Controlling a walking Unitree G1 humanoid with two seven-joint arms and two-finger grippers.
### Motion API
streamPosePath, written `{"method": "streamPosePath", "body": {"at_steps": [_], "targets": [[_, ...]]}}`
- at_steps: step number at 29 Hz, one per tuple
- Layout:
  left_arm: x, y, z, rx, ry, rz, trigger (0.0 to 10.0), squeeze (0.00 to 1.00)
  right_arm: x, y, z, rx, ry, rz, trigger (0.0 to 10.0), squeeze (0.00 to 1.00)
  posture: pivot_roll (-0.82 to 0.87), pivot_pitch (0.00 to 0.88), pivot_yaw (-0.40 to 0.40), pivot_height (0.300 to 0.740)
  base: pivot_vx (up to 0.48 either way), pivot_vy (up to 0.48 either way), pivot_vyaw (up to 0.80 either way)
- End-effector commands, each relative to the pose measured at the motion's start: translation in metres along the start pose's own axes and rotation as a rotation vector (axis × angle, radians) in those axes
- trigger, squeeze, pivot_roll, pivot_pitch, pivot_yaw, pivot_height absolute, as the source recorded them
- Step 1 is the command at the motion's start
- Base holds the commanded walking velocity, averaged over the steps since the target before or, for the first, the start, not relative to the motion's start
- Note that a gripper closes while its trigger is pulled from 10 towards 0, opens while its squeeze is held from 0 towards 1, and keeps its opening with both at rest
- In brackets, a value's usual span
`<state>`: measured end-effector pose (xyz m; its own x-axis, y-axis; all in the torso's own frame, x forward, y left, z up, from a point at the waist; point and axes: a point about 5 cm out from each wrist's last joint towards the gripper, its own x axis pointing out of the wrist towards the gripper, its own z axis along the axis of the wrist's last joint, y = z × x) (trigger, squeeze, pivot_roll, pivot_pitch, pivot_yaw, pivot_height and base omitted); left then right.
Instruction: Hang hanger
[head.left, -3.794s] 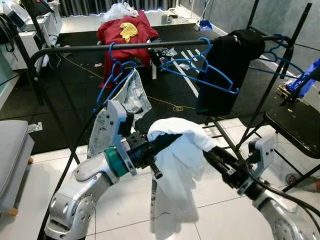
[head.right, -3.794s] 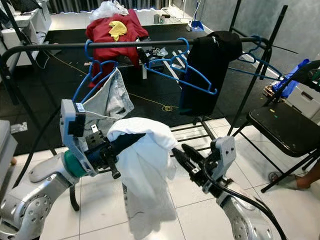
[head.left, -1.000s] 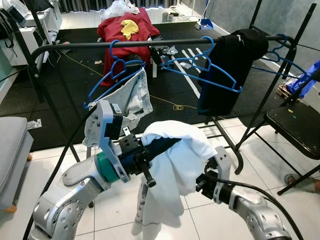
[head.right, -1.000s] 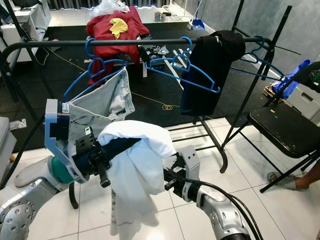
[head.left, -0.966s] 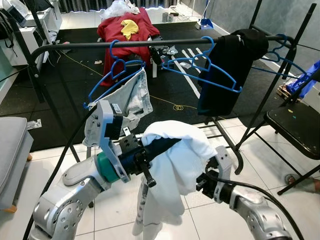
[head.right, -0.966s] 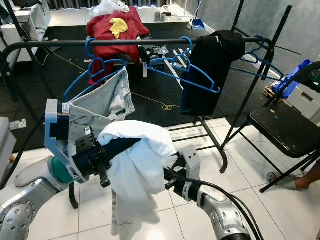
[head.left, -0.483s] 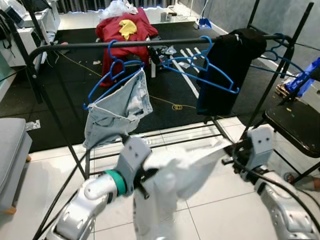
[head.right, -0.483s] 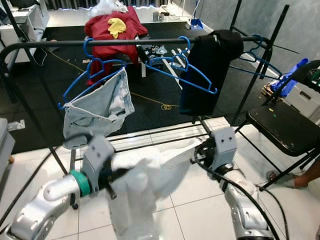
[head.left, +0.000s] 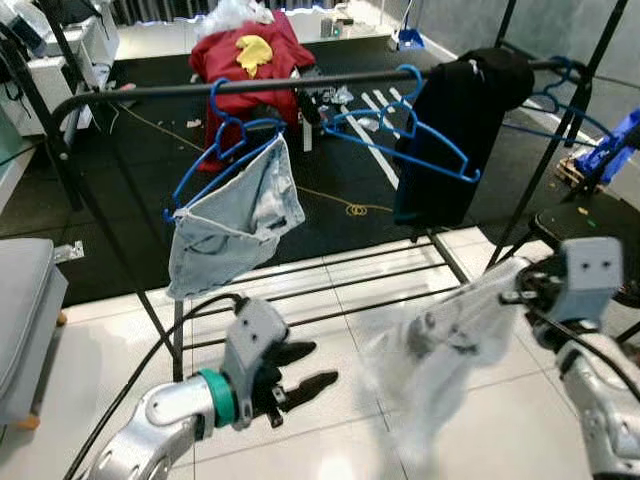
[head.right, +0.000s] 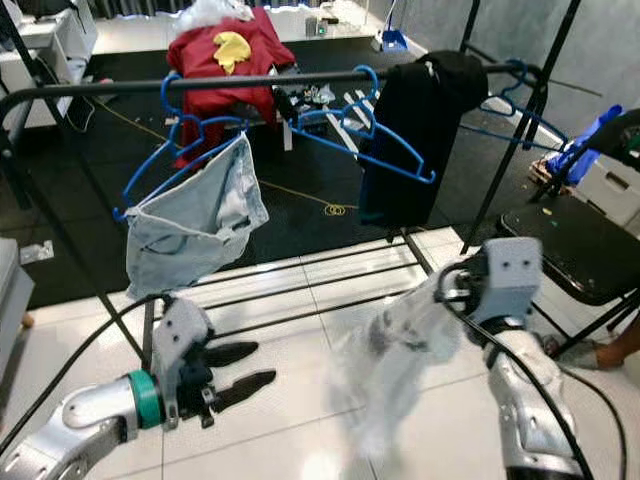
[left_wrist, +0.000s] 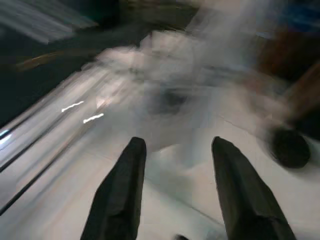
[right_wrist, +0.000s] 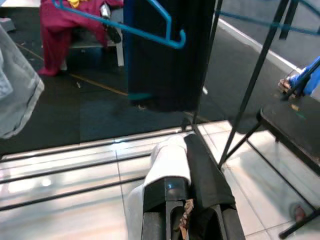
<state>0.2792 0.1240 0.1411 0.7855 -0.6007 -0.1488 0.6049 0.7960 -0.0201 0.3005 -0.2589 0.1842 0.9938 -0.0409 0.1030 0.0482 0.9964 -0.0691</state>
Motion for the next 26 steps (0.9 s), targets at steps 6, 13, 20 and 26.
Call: {"method": "streamPosePath", "body": {"at_steps": [6,13,20,26], "targets": [[0.015,0.010,-0.017,-0.028,0.074,0.364,10.0,0.00,-0.014,0.044,-0.015,0.056,0.029,0.161,0.0,0.00,-0.19,0.131,0.096,0.740,0.000,0.000,0.00],[0.019,0.003,-0.005,0.025,0.020,0.368,10.0,0.00,-0.016,0.056,0.003,0.105,-0.048,0.179,0.0,0.00,-0.21,0.134,0.096,0.740,0.000,0.000,0.00],[0.022,-0.002,0.019,0.213,-0.104,0.379,10.0,0.00,-0.020,0.063,0.024,0.136,-0.129,0.184,10.0,0.00,-0.22,0.129,0.100,0.740,0.000,0.000,0.00],[0.021,0.001,0.019,-0.031,-0.122,0.433,10.0,0.00,-0.023,0.068,0.023,0.121,-0.143,0.158,10.0,0.00,-0.23,0.125,0.101,0.740,0.000,0.000,0.00]]}}
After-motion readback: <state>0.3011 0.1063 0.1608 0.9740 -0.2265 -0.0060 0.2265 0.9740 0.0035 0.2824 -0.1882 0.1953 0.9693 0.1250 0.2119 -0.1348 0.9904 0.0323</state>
